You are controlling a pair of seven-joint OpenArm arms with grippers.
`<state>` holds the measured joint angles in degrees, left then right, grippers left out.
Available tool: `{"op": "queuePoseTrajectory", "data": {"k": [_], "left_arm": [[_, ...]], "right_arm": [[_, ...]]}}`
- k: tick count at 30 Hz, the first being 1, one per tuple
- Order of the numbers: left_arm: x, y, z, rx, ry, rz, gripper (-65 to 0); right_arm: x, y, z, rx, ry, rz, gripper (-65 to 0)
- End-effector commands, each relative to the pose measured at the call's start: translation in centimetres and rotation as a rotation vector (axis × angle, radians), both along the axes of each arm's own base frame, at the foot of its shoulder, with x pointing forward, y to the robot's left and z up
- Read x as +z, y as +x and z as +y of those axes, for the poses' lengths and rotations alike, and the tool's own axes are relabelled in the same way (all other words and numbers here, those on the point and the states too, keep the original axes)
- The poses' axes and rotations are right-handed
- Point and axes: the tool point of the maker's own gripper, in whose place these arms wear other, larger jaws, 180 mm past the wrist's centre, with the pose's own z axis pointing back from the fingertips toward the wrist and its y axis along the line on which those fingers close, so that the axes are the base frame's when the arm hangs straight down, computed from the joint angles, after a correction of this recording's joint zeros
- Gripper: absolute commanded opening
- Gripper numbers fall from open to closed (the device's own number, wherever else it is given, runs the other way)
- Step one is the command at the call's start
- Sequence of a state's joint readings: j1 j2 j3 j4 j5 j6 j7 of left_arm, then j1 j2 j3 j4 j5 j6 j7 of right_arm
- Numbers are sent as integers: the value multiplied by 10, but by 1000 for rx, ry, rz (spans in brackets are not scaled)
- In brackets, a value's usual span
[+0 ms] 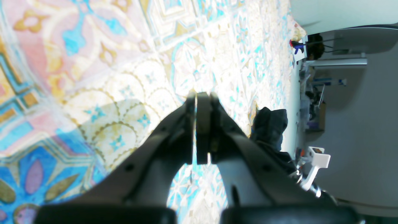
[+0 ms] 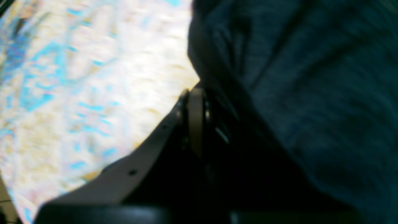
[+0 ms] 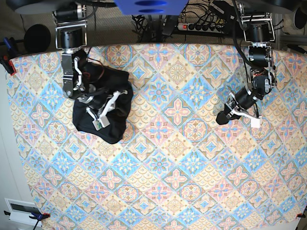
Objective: Layout the t-shirt on the table in an organized manner, then fold the t-shirt properly
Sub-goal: 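Drag the folded shirt with the right gripper toward the cloth edge, then flatten the folded shirt with the right gripper and release it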
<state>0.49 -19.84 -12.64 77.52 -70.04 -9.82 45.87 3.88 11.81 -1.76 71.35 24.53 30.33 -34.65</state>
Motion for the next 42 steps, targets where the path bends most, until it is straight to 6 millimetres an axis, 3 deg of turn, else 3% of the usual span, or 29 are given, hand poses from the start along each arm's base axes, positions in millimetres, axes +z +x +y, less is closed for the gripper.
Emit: {"op": "queuePoseTrajectory", "data": {"k": [1, 6, 9, 12, 19, 24, 29, 34, 38, 42], "left_arm": [[16, 9, 5, 6, 1, -51, -648], [16, 9, 4, 4, 1, -51, -648], [16, 9, 4, 4, 1, -51, -648], [14, 9, -4, -6, -10, -50, -648], [13, 9, -9, -16, -11, -47, -648], [11, 8, -15, -34, -12, -41, -648], [10, 7, -16, -35, -13, -41, -648], [10, 7, -16, -36, -14, -40, -648], [10, 7, -16, -39, -14, -38, -648], [10, 7, -16, -39, -14, -38, -648]], "right_arm": [[-28, -22, -40, 24, -213, 125, -650], [-13, -20, -46, 121, -275, 74, -650], [-4, -23, -29, 229, -314, 33, -650], [18, -18, -12, 287, -324, -48, -650], [59, -43, 21, 355, -288, -182, -650], [72, -71, 37, 388, -256, -211, -650], [77, -83, 43, 402, -245, -219, -650], [63, -98, 41, 404, -240, -163, -650], [37, -104, 29, 386, -252, -82, -650], [21, -101, 3, 317, -273, -28, -650]]}}
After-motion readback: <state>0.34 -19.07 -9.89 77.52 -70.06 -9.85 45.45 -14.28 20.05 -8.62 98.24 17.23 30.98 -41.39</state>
